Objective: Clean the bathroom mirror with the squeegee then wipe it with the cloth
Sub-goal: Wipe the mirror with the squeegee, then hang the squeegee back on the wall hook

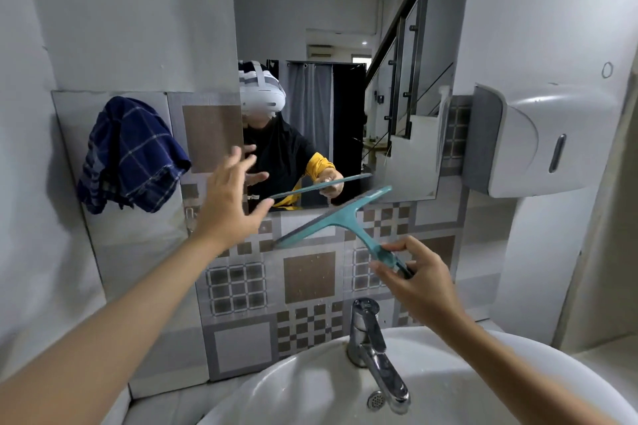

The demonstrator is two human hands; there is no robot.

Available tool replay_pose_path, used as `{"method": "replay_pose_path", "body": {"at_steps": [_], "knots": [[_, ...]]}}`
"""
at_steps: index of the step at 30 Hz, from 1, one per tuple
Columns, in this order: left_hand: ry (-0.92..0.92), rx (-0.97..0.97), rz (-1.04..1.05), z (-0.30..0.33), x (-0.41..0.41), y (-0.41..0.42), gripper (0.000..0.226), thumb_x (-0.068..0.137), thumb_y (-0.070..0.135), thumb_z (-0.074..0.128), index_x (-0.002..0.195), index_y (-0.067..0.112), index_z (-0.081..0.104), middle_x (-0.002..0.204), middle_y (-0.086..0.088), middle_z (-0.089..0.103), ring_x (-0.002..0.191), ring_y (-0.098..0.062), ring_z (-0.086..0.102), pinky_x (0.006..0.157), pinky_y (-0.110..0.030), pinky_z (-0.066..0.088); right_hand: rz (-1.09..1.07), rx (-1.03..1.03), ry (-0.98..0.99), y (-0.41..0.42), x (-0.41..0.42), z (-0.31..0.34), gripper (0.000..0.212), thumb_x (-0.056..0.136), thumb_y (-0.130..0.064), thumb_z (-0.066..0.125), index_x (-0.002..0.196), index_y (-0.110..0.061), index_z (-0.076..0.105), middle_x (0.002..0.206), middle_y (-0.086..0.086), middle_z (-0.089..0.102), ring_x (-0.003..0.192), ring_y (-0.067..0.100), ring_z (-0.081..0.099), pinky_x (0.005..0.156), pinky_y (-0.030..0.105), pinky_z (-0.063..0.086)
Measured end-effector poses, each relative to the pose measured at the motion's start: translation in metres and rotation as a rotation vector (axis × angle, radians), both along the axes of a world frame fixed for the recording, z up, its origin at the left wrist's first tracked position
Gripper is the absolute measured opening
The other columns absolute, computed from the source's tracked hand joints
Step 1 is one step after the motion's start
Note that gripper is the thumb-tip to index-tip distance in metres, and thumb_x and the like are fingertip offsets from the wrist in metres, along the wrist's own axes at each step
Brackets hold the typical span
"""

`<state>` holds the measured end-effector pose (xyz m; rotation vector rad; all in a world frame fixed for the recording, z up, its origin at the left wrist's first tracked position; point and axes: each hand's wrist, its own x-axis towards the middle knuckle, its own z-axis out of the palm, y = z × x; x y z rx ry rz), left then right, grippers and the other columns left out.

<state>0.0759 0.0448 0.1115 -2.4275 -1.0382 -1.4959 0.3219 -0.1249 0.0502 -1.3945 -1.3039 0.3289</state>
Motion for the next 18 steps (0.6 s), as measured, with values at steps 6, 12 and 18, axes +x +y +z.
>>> {"method": "replay_pose_path", "body": {"at_steps": [6,12,18], "knots": [[0.047,-0.322,-0.438,0.024,0.021,-0.073,0.025,0.080,0.021,0.072,0.105,0.020,0.066,0.107,0.010,0.068,0.102,0.002,0.061,0.091,-0.021,0.049,0.121,-0.147,-0.454,-0.006,-0.022,0.049,0.025,0.075,-0.030,0.080,0.089,-0.039,0.061,0.081,-0.009,0.068,0.061,0.008,0.064,0.056,0.023,0.058],[0.251,-0.505,-0.451,0.032,0.008,-0.088,0.015,0.081,0.012,0.071,0.094,0.019,0.068,0.094,0.006,0.072,0.094,0.002,0.065,0.084,-0.021,0.051,0.271,-0.138,-0.645,-0.002,-0.039,0.094,0.030,0.068,-0.037,0.083,0.095,-0.034,0.070,0.072,0.003,0.072,0.052,0.017,0.057,0.052,0.034,0.050],[0.190,-0.528,-0.434,0.035,-0.013,-0.090,0.018,0.078,0.005,0.073,0.085,0.020,0.065,0.084,-0.006,0.071,0.082,-0.020,0.070,0.080,-0.039,0.058,0.384,-0.141,-0.726,0.011,-0.049,0.124,0.040,0.066,-0.038,0.085,0.104,-0.033,0.070,0.076,0.003,0.073,0.057,0.022,0.064,0.053,0.035,0.052]]}}
